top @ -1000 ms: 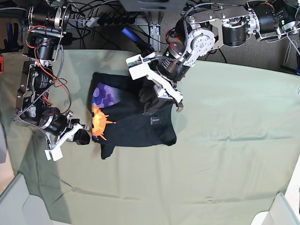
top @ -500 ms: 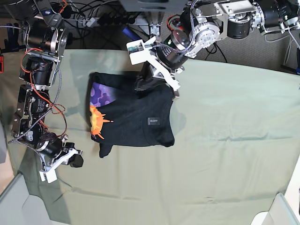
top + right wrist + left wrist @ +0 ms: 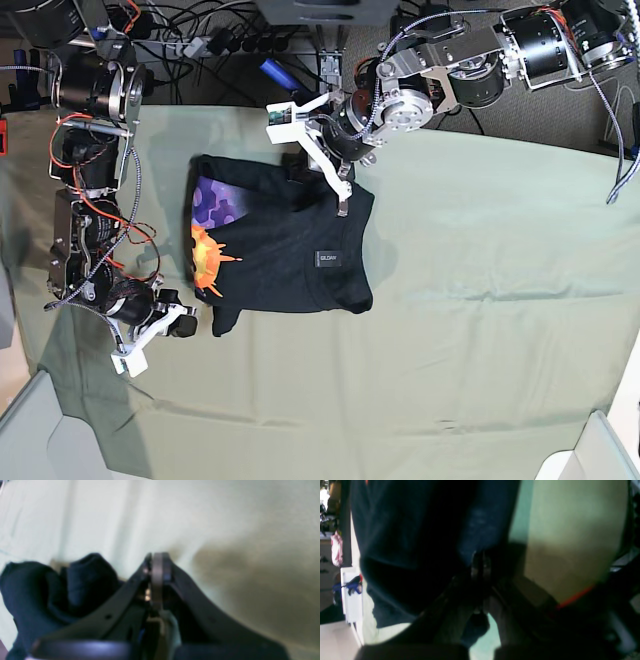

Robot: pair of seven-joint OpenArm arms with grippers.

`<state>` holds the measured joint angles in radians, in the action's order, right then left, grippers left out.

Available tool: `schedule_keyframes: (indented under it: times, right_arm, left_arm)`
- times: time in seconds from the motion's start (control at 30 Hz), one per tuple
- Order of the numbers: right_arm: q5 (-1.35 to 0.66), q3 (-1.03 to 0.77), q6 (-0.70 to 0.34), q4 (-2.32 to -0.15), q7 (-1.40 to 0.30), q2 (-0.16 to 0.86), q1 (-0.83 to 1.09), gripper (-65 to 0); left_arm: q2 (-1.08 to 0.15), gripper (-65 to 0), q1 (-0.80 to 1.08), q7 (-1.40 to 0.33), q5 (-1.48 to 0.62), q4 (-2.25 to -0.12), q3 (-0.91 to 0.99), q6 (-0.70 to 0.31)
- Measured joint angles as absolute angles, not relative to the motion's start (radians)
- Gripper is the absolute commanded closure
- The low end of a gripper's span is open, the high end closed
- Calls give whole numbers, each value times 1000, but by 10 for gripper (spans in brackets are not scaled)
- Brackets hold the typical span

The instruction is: Fold the T-shirt properly

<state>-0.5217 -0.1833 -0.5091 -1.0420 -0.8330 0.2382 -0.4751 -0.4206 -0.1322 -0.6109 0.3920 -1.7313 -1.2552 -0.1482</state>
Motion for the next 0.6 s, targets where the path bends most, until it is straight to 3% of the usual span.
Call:
schedule_keyframes:
  times: [0.33,0.6]
  right_arm:
    - [-502,-89,-509,-1042,-905,247,-474,0]
    - [-668,-89,-509,-1043,-1032,258,-451,0]
  left_arm:
    - [-447,0,-181,-570,389,-1628,-1258,-159]
    - [-539,0,-262,-569,373,-1607,-1262,-158]
